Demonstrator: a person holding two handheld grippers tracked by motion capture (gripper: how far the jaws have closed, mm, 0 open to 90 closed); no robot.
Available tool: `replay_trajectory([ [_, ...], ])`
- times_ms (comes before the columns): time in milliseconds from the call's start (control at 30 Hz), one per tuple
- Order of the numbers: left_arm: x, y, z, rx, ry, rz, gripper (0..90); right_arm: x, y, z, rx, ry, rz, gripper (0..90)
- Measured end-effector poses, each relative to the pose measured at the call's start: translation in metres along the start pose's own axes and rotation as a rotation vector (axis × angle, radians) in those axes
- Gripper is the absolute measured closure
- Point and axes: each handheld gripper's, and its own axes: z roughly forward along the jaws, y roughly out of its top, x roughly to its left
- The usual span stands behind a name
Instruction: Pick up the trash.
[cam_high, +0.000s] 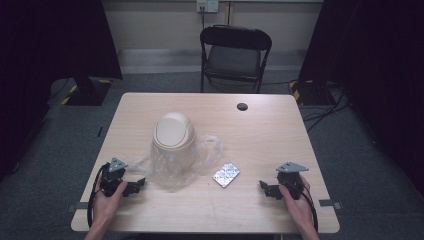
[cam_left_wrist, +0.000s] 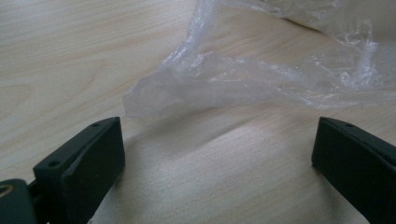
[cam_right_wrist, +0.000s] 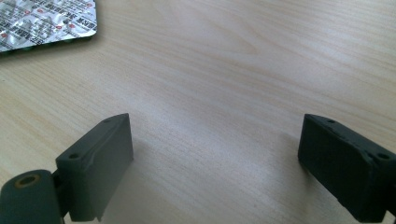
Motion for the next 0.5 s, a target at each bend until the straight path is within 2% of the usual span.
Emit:
replay_trajectory([
  [100, 0.000, 0.000, 0.000, 0.001, 0.005, -0.003, 2.7, 0.000, 0.000, 0.000, 0.000, 0.000, 0.000, 9.5],
  [133, 0.001, 0.000, -0.001, 0.003, 0.013, 0.005, 4.3, 0.000, 0.000, 0.000, 0.000, 0.000, 0.000, 9.5],
  [167, 0.001, 0.000, -0.002, -0.006, 0.011, -0.012, 5.5, 0.000, 0.000, 0.000, 0.000, 0.000, 0.000, 9.4],
  [200, 0.003, -0.001, -0.003, -0.009, 0.015, -0.006, 7.5, 0.000, 0.000, 0.000, 0.000, 0.000, 0.000, 9.5],
  [267, 0.005, -0.003, -0.006, -0.030, 0.024, -0.032, 13.5, 0.000, 0.000, 0.000, 0.000, 0.000, 0.000, 9.5],
  [300, 0.006, -0.003, -0.007, -0.034, 0.011, -0.050, 16.4, 0.000, 0.000, 0.000, 0.000, 0.000, 0.000, 9.5],
  [333, 0.007, -0.004, -0.008, -0.042, -0.010, -0.064, 15.4, 0.000, 0.000, 0.000, 0.000, 0.000, 0.000, 9.4],
  [400, 0.008, -0.006, -0.010, -0.043, -0.022, -0.065, 15.9, 0.000, 0.000, 0.000, 0.000, 0.000, 0.000, 9.5],
  [500, 0.008, -0.006, -0.015, -0.043, -0.024, -0.037, 16.2, 0.000, 0.000, 0.000, 0.000, 0.000, 0.000, 9.4],
])
